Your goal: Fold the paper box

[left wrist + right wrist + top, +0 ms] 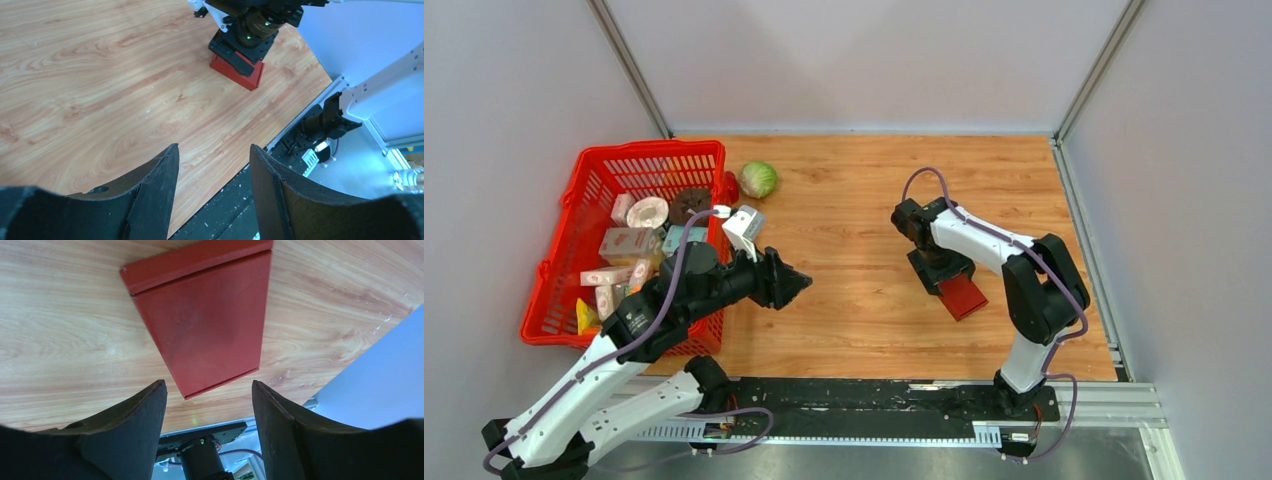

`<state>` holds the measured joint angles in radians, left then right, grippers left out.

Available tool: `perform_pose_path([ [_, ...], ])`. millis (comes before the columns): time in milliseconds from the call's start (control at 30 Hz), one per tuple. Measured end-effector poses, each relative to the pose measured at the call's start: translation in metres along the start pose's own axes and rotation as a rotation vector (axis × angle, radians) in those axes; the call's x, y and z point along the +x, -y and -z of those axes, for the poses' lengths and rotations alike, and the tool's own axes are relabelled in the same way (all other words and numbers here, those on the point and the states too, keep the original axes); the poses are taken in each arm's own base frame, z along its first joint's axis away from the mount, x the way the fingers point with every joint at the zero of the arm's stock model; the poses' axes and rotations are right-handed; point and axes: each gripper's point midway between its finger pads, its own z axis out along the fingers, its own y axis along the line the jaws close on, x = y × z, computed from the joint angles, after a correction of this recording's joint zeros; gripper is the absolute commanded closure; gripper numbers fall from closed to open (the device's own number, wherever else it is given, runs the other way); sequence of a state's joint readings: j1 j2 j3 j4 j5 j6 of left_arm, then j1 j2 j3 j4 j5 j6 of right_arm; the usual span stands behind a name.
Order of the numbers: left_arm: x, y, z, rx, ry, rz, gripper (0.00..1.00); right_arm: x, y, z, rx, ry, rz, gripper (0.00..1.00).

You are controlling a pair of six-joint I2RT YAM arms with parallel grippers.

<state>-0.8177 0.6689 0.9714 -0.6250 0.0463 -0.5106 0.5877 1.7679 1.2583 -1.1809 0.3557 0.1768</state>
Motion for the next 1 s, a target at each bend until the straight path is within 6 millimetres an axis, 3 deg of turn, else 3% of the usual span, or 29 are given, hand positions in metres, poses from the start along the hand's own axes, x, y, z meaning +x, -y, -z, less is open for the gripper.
perform_pose_path([
  [267, 0.01, 0.004, 0.005, 0.044, -0.018, -0.001, 0.39, 0.003, -0.022, -0.012, -0.017, 0.005, 0.107, 0.36],
  [500, 0.017, 0.003, 0.008, 0.049, -0.023, 0.0, 0.39, 0.0, -0.029, -0.028, -0.011, -0.013, 0.137, 0.46],
  [700, 0.02, 0.002, 0.014, 0.055, -0.019, 0.0, 0.4, -0.002, -0.017, -0.032, 0.041, -0.008, 0.125, 0.52],
  [1000, 0.026, 0.005, 0.029, 0.097, 0.006, -0.002, 0.4, 0.0, 0.035, -0.049, 0.141, -0.046, -0.015, 0.53],
])
